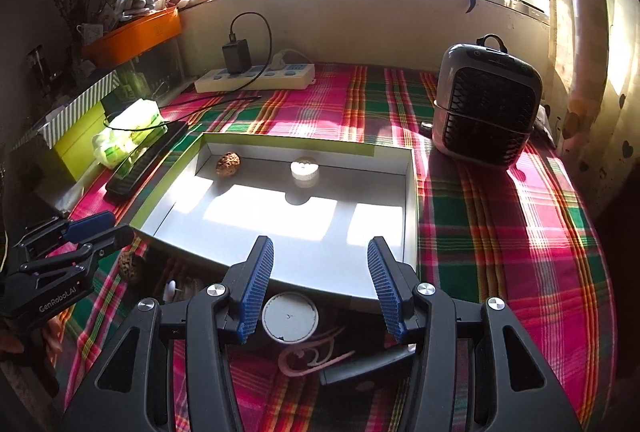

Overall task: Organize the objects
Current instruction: 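Withdraw both tools from the box back toward the remaining items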

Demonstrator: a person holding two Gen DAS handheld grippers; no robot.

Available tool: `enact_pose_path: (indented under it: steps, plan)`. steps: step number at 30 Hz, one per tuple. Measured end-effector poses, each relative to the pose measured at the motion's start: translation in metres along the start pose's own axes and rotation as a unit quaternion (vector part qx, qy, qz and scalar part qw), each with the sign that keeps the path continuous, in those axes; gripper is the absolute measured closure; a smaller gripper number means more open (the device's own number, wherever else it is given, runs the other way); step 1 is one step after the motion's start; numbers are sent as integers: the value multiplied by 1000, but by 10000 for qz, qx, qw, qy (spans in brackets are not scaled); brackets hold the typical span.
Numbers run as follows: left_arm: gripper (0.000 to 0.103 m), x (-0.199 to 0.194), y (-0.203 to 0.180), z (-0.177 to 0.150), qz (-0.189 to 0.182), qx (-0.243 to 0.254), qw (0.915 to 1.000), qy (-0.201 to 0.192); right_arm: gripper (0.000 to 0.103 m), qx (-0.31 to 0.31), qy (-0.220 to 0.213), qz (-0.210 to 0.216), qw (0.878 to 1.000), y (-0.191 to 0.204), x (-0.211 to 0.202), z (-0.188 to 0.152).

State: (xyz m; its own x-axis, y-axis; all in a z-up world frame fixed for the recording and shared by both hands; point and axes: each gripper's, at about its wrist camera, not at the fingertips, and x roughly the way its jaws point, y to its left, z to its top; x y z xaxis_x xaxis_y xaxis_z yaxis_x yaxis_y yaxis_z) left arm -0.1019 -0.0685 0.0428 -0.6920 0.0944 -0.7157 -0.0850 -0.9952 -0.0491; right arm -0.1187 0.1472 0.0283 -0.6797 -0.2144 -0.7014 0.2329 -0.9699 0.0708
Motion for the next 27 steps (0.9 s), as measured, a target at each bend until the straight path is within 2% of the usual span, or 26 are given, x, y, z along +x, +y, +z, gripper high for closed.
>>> enact_pose_path:
  steps: [5,12,27]
  plan:
    - [64,-1,11,-11,-201,-157,9997,52,52,84,-91,-34,9999,-9,-9,-10]
    - [63,5,11,-19,-550,-226,9981,164,52,235,-133,-20,9996,-22,-19,-20]
    - [63,21,10,-26,-533,-287,9973,416,52,477,70,-178,9987,-50,-25,-48]
